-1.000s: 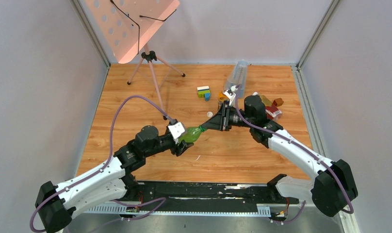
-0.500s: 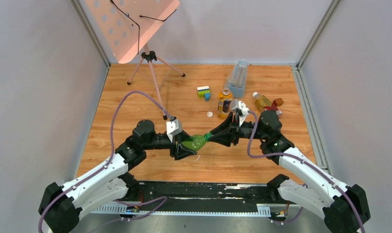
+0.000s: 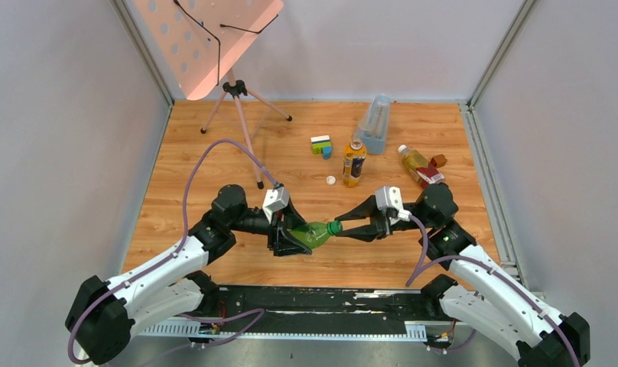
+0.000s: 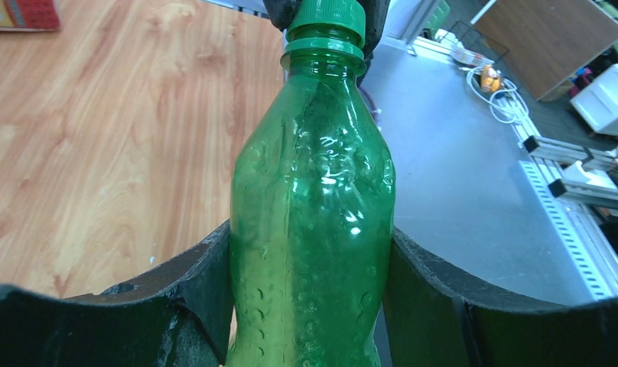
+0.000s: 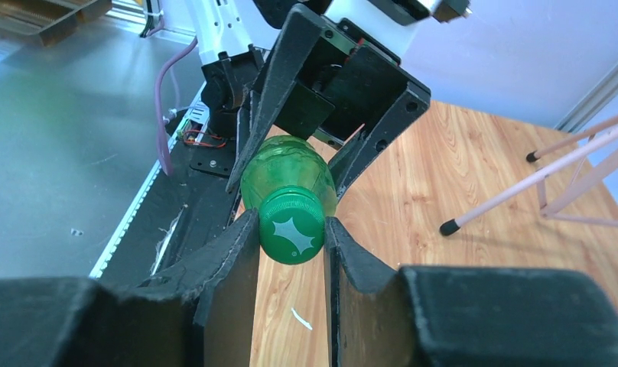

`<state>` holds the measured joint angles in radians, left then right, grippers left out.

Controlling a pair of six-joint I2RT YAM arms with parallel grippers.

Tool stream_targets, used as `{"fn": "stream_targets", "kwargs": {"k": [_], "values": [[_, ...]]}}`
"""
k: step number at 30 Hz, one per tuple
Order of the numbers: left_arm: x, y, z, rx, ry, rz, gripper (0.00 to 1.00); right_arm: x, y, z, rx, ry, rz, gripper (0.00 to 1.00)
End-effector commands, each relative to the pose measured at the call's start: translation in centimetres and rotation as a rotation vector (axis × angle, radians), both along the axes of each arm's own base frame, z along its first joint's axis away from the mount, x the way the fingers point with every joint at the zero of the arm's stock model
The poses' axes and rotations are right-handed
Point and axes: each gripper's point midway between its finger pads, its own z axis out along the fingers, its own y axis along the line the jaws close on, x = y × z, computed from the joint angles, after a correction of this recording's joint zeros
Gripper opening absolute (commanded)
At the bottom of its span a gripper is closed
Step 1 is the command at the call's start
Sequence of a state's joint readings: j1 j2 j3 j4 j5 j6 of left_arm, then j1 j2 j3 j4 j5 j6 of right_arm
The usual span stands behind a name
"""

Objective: Unscrew the bottle caps
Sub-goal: Unscrew the bottle cap from the plastic bottle.

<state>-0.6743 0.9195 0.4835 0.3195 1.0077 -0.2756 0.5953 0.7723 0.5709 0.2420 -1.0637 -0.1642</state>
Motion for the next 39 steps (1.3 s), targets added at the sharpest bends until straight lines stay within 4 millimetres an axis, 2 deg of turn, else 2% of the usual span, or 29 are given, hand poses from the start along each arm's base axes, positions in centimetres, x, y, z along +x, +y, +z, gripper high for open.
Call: {"fn": "stream_targets", "kwargs": {"k": [1,4,6,7,8,9,10,12,14,17,19,20,21,22,23,24,25,26,27,30,39], "values": [[-1.5,0.7,3.5,-0.082,-0.037,-0.118,0.0,-1.7,-1.1,0.1,0.005,-0.146,0.076,0.0],[-1.6,0.8,3.8,-0.089,-0.036,-0.119,0.0,-2.0,-1.3,0.2,0.015,-0.194,0.078,0.0],[-1.1,0.7,3.7,-0.078,-0.037,-0.083,0.0,-1.4,-1.3,0.6,0.019,-0.171,0.029,0.03],[-0.9,0.7,3.6,-0.069,-0.038,-0.07,0.0,-0.9,-1.3,0.9,0.023,-0.143,-0.007,0.13],[-0.7,0.7,3.4,-0.057,-0.049,-0.054,0.0,-0.5,-1.3,1.2,0.025,-0.102,-0.04,0.36],[-0.6,0.7,3.3,-0.054,-0.05,-0.047,0.0,-0.3,-1.4,1.3,0.024,-0.067,-0.059,0.51],[-0.2,0.7,3.4,-0.05,-0.052,-0.019,0.0,-0.4,-1.5,1.4,0.018,-0.046,-0.058,0.59],[0.3,0.7,3.3,-0.038,-0.061,0.009,0.0,-0.8,-1.6,2.0,0.023,-0.037,-0.058,0.62],[0.8,0.8,2.9,-0.014,-0.069,0.039,0.0,-0.3,-1.8,2.5,0.049,-0.011,-0.109,0.67],[2.2,1.0,2.2,0.036,-0.079,0.119,0.0,1.4,-2.0,2.6,0.075,0.087,-0.223,0.7],[3.7,1.2,1.6,0.072,-0.103,0.207,0.0,2.9,-2.1,2.8,0.11,0.246,-0.319,0.71],[4.0,1.3,1.3,0.091,-0.105,0.233,0.0,3.9,-2.2,3.0,0.135,0.342,-0.374,0.71],[5.2,1.6,1.1,0.111,-0.149,0.313,0.0,4.9,-2.3,3.2,0.166,0.47,-0.433,0.71],[5.1,1.6,0.6,0.135,-0.167,0.324,0.0,6.5,-2.7,3.2,0.209,0.6,-0.53,0.69],[6.2,2.0,0.4,0.163,-0.22,0.401,0.0,7.6,-2.9,3.0,0.234,0.743,-0.594,0.68],[5.8,1.8,-0.1,0.187,-0.245,0.4,0.0,8.3,-2.9,2.5,0.249,0.9,-0.64,0.66],[6.7,2.3,-0.3,0.221,-0.298,0.463,0.0,8.5,-2.7,2.1,0.239,0.992,-0.652,0.64],[6.3,2.0,-0.4,0.229,-0.326,0.461,0.0,8.3,-2.2,1.9,0.215,1.047,-0.634,0.64],[7.0,2.3,-0.5,0.256,-0.359,0.509,0.0,8.0,-1.7,1.9,0.195,1.085,-0.607,0.65],[7.0,2.2,-0.4,0.278,-0.421,0.539,0.0,8.1,-0.9,1.1,0.173,1.206,-0.588,0.65],[7.2,2.0,-0.2,0.3,-0.475,0.549,0.0,7.8,0.8,-0.7,0.068,1.33,-0.522,0.56]]}}
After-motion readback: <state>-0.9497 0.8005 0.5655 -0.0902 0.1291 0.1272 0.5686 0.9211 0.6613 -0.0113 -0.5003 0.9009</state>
